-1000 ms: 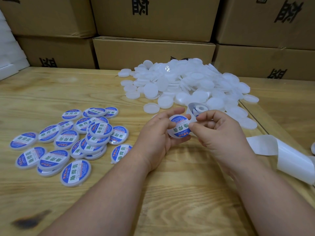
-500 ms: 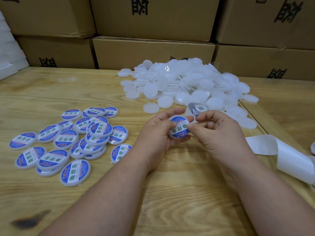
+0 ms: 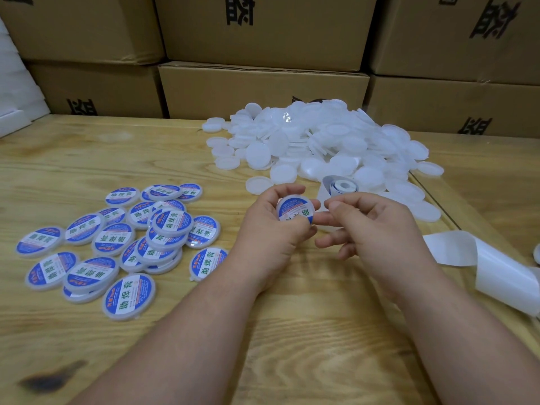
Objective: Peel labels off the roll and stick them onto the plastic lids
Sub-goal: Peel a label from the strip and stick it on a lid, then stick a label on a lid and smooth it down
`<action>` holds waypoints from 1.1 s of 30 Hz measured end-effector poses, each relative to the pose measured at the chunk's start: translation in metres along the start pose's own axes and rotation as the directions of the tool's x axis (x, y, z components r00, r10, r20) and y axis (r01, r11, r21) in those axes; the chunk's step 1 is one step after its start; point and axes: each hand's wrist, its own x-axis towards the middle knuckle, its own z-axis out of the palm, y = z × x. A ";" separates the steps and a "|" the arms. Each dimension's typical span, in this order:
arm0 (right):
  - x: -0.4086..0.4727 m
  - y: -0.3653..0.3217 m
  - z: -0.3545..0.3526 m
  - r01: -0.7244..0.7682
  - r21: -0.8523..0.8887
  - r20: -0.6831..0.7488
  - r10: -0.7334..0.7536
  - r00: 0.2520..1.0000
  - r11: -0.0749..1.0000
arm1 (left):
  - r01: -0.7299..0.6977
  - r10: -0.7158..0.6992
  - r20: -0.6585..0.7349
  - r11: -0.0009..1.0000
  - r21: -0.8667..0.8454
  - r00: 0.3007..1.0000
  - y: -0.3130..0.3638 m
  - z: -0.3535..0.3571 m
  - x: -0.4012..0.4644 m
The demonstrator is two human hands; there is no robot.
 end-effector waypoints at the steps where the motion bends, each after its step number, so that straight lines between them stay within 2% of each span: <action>1: 0.000 0.000 0.000 0.008 -0.023 -0.018 -0.008 1.000 1.000 | -0.001 0.001 -0.003 1.000 0.025 1.000 0.000 0.000 0.000; 7: -0.003 0.004 -0.001 0.141 -0.213 -0.172 -0.179 0.969 0.967 | -0.016 0.016 -0.001 0.996 0.086 1.000 -0.003 0.004 -0.002; 12: -0.001 0.001 -0.009 0.196 -0.201 -0.280 -0.248 0.927 0.960 | -0.021 0.022 -0.024 0.999 0.041 0.999 -0.001 0.000 -0.002; 19: -0.002 0.002 -0.007 0.178 -0.193 -0.257 -0.225 0.940 0.965 | -0.071 0.073 -0.143 0.997 0.017 0.987 0.014 -0.003 -0.001; 22: -0.002 0.002 -0.007 0.191 -0.186 -0.252 -0.235 0.939 0.964 | -0.051 0.059 -0.188 0.998 0.048 0.980 0.023 -0.010 -0.002; 25: -0.001 0.003 -0.008 0.199 -0.178 -0.237 -0.238 0.942 0.964 | -0.096 0.137 -0.263 0.982 0.165 0.955 0.031 -0.024 -0.001; 28: -0.001 0.004 -0.009 0.191 -0.179 -0.225 -0.229 0.947 0.965 | -0.124 0.330 -0.360 0.863 0.490 0.873 0.043 -0.049 -0.003; 31: -0.001 0.004 -0.009 0.189 -0.182 -0.216 -0.226 0.950 0.965 | -0.015 0.355 -0.435 0.788 0.615 0.827 0.052 -0.075 -0.008; 33: -0.002 0.005 -0.008 0.189 -0.184 -0.208 -0.226 0.952 0.965 | 0.127 0.345 -0.490 0.702 0.700 0.800 0.055 -0.089 -0.009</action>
